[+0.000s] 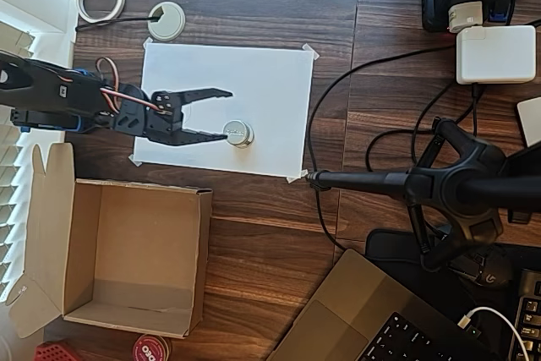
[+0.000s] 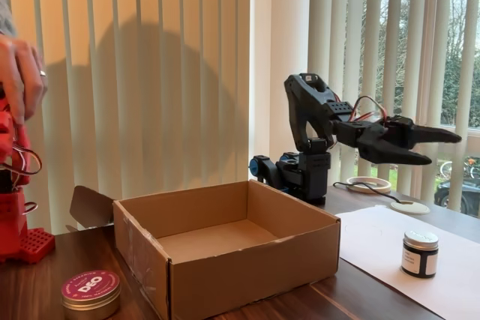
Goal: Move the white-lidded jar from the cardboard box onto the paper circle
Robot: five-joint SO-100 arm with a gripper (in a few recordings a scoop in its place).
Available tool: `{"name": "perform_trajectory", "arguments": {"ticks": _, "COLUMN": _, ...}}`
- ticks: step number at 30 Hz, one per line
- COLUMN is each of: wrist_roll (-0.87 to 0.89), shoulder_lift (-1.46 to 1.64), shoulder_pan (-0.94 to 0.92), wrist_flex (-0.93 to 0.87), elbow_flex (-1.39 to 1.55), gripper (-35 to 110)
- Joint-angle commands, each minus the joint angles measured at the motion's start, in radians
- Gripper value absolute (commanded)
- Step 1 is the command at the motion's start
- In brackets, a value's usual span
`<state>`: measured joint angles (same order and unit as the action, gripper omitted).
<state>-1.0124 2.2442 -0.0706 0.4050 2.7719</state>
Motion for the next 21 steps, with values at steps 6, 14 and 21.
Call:
{"name": "perform_trajectory", "arguments": {"ticks": 6, "wrist_roll": 0.551, "shoulder_lift": 0.629, "shoulder_pan": 0.046, "wrist_flex": -0.684, "elbow_flex": 0.187, "gripper": 30}}
{"name": "perform_trajectory", "arguments": {"ticks": 14, "wrist_roll": 0.664, "shoulder_lift": 0.960, "shoulder_pan": 0.115, "wrist_flex": -1.279, "elbow_flex": 0.245, "gripper": 8}}
{"name": "perform_trajectory", "arguments": {"ticks": 21, "wrist_roll": 0.828, "shoulder_lift": 1.115, "shoulder_pan": 0.141, "wrist_flex": -1.522, "elbow_flex": 0.291, "gripper": 0}}
